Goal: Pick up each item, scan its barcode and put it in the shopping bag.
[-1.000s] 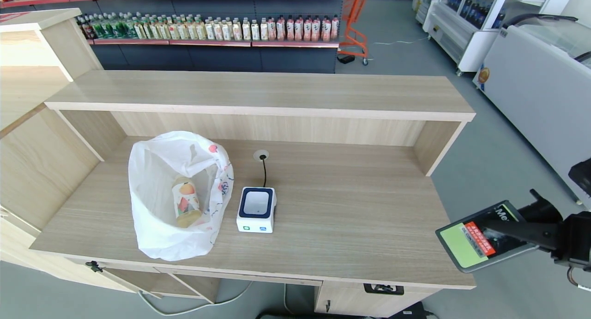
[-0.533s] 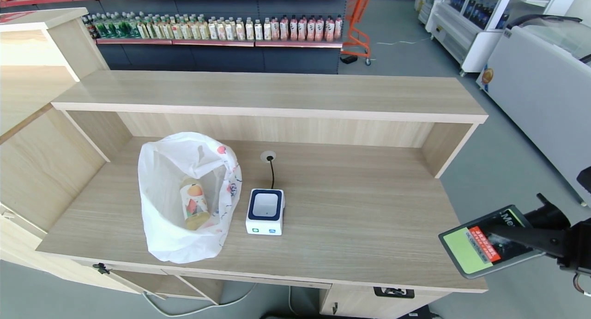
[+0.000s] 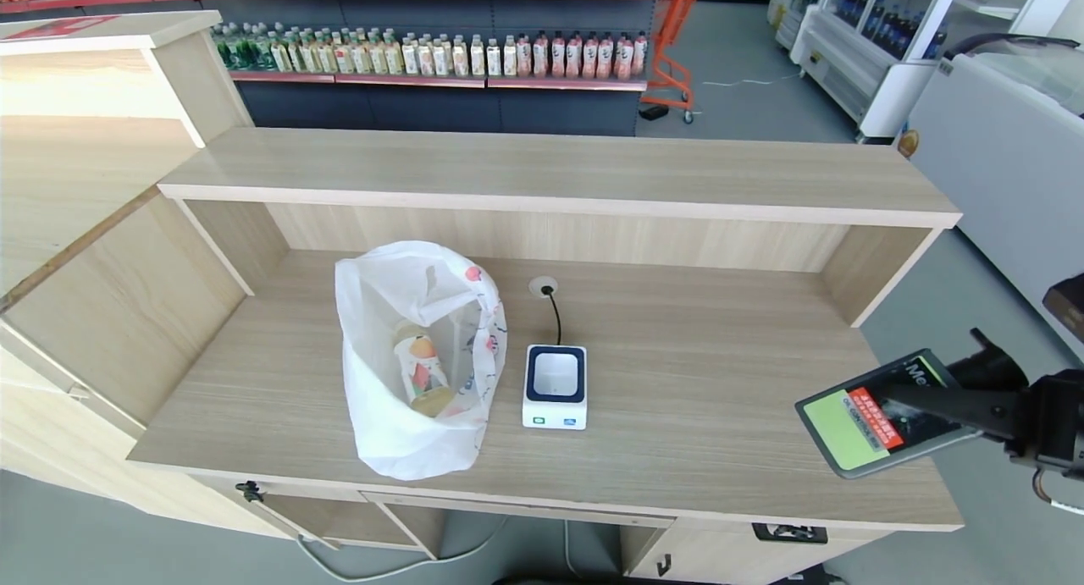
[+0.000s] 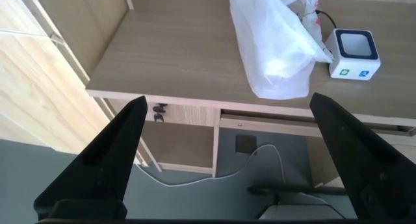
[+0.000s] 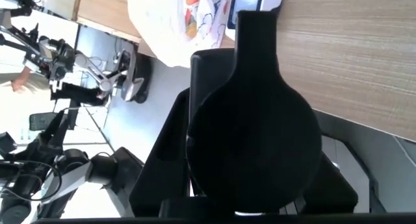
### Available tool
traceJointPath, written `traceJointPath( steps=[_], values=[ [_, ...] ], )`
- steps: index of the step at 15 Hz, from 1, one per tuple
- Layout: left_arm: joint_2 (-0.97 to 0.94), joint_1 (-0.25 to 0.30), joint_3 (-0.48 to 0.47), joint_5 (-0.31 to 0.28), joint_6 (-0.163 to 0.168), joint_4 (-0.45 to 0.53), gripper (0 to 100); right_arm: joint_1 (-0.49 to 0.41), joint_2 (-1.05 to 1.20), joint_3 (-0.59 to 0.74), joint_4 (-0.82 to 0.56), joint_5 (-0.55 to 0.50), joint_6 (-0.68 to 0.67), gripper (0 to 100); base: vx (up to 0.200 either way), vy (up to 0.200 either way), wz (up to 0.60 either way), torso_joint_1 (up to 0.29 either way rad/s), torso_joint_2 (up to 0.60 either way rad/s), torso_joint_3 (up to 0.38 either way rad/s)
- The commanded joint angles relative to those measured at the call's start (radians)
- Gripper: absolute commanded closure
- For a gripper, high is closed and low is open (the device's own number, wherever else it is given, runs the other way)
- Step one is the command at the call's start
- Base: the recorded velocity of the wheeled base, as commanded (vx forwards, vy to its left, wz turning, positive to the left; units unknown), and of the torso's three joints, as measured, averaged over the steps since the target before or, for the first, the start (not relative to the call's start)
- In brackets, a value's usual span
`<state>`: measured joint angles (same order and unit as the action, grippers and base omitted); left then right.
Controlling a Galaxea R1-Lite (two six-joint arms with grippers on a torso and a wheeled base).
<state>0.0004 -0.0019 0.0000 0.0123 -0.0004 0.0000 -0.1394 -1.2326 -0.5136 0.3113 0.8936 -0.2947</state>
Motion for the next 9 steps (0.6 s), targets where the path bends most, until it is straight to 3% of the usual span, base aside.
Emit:
traceJointPath(
  steps=[1,2,7,9],
  values=[
    [0.000,0.000,0.000,0.000,-0.001,0.000,0,0.000,-0.033,-0.008,0.000,-0.001,0.000,100,0.000,0.000,0.00,0.000,0.00,0.000],
    [0.000,0.000,0.000,0.000,-0.001,0.000,0,0.000,-0.031,-0.008,0.000,-0.001,0.000,100,0.000,0.000,0.00,0.000,0.00,0.000],
    [0.000,0.000,0.000,0.000,-0.003,0.000,0,0.000,-0.044,-0.006,0.000,-0.007,0.005,100,0.200,0.000,0.00,-0.002,0.00,0.002],
    [0.000,0.000,0.000,0.000,-0.003,0.000,0,0.007,-0.084,-0.009,0.015,-0.062,0.028,100,0.200,0.000,0.00,0.019,0.01,0.005]
  ],
)
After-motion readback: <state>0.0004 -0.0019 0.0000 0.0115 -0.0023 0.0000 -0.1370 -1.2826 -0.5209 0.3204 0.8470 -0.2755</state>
